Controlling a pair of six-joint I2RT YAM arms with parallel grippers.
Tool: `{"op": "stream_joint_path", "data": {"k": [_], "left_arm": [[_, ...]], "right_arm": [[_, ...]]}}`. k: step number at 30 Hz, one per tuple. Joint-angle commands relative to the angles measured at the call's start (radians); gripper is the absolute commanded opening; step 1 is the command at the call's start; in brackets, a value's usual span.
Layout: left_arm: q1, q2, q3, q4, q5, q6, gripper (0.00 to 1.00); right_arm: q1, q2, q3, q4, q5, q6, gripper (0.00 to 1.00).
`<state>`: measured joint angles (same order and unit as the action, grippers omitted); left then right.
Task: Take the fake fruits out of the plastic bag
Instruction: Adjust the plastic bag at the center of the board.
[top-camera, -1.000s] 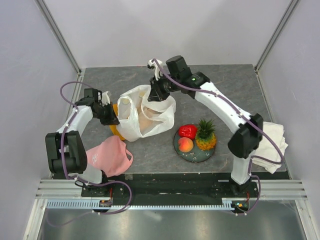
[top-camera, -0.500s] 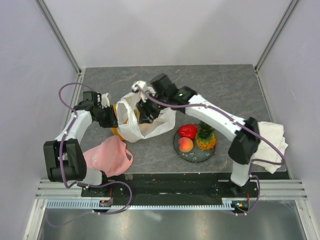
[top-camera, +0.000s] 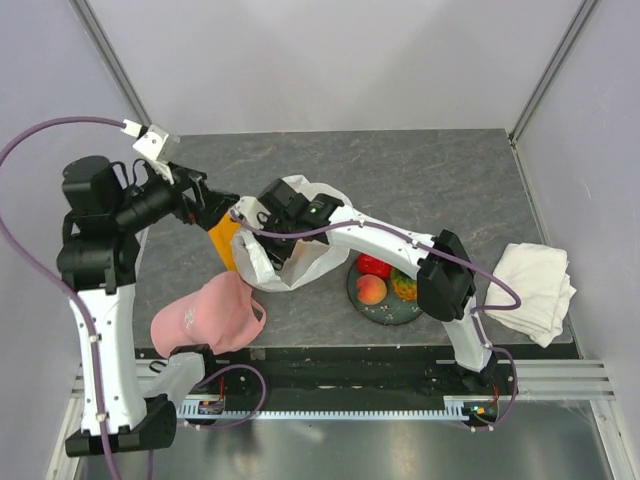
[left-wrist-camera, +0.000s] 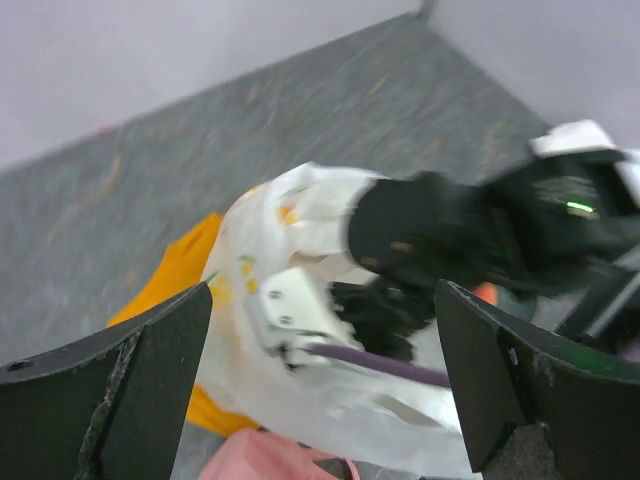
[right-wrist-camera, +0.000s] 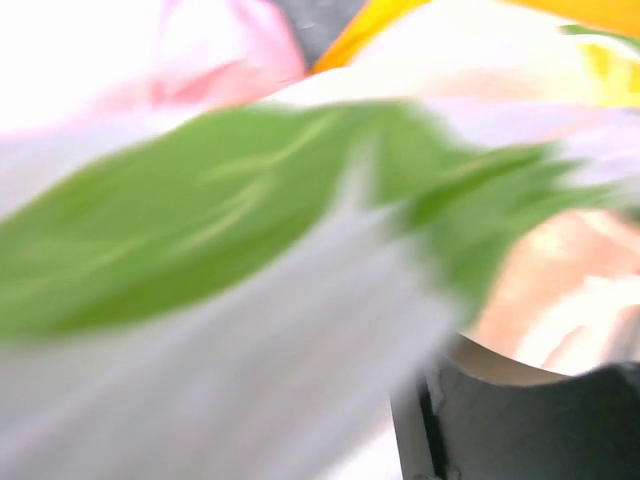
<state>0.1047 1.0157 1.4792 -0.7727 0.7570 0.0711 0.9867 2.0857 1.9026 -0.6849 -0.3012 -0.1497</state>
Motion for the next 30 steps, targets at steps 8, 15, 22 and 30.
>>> {"op": "stream_joint_path", "data": {"k": [8, 15, 22, 30], "left_arm": [[-0.011, 0.0, -0.094, -0.284, 0.143, 0.013, 0.99], [-0.088, -0.002, -0.184, -0.232, 0.122, -0.062, 0.99], [-0.134, -0.029, -0.185, -0.191, 0.108, -0.137, 0.99], [-0.157, -0.104, -0.114, -0.111, 0.089, -0.126, 0.99]], "right_arm": [[-0.039, -0.058, 0.064, 0.025, 0.12, 0.036, 0.7], [-0.117, -0.064, 0.041, 0.027, 0.12, 0.084, 0.74], [-0.17, -0.081, 0.041, 0.051, 0.084, 0.143, 0.75], [-0.244, -0.07, 0.081, 0.062, 0.001, 0.217, 0.75]]}}
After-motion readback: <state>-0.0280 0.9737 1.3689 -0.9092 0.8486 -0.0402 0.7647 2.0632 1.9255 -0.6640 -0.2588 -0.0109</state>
